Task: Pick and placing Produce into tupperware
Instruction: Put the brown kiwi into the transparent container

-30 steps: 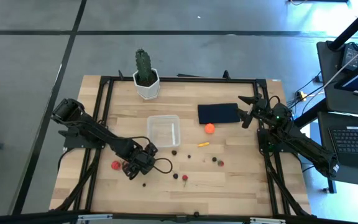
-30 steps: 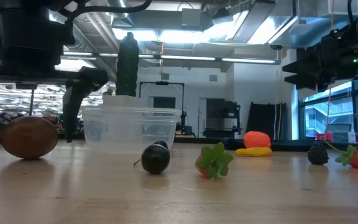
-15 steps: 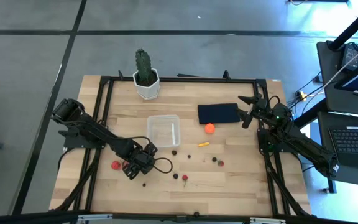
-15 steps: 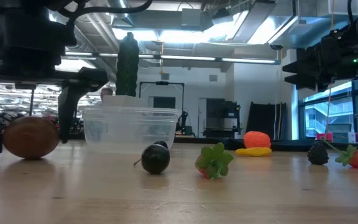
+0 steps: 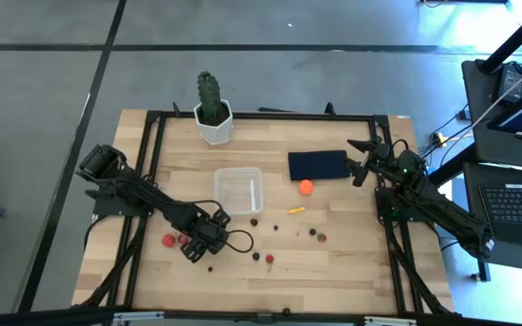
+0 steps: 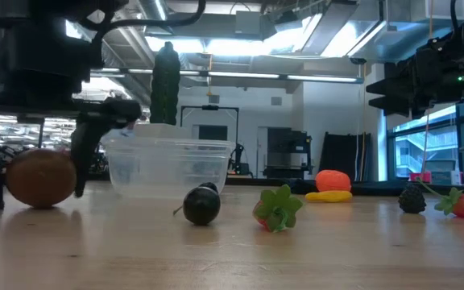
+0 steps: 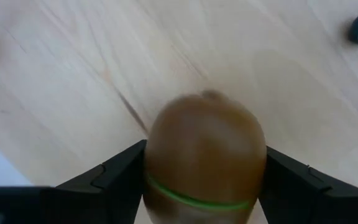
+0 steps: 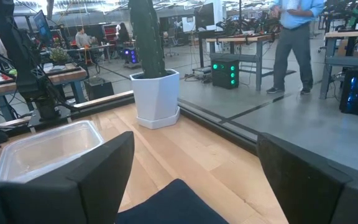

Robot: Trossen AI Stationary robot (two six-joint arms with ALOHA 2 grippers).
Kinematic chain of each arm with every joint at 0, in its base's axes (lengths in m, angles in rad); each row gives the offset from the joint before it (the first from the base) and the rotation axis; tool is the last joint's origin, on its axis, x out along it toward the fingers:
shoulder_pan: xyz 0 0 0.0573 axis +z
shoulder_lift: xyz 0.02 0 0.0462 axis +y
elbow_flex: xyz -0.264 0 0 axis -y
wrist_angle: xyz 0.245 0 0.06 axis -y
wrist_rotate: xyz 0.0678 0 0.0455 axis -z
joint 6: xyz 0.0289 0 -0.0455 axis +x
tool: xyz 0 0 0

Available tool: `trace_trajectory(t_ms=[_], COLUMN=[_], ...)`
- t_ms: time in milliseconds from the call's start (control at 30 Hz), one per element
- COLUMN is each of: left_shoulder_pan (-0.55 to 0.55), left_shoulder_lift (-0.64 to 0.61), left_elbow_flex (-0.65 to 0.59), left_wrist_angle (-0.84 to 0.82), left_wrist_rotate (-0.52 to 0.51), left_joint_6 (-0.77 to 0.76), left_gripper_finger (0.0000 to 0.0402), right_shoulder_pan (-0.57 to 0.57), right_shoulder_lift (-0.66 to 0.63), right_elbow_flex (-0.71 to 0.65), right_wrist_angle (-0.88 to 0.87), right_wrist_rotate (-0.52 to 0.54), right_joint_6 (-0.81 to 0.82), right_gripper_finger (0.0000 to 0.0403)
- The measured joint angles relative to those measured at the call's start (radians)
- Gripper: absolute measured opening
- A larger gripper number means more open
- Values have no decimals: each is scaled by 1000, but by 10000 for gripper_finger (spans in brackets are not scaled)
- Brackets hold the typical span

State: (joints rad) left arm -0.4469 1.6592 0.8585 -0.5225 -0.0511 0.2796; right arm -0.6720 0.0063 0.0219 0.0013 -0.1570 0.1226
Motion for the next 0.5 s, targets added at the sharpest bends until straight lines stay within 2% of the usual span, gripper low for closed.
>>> trace_trajectory(t_ms=[167, 367, 500], left_shoulder_pan=[0, -1, -1], left_shoulder_lift=[4, -1, -1], left_elbow_flex=[1, -2, -2], left_wrist_angle=[-10, -13, -12], left_wrist_rotate=[6, 8, 12], left_joint_6=[-46, -68, -72], left_gripper_finger=[252, 215, 216], right_shoulder_pan=[0, 0, 0], right_shoulder_lift=[0, 0, 0], right_elbow_flex=[0, 0, 0], right_wrist_angle=[0, 0, 0], right_wrist_rotate=[0, 0, 0], right_joint_6=[0, 0, 0], right_gripper_finger=[339, 339, 339])
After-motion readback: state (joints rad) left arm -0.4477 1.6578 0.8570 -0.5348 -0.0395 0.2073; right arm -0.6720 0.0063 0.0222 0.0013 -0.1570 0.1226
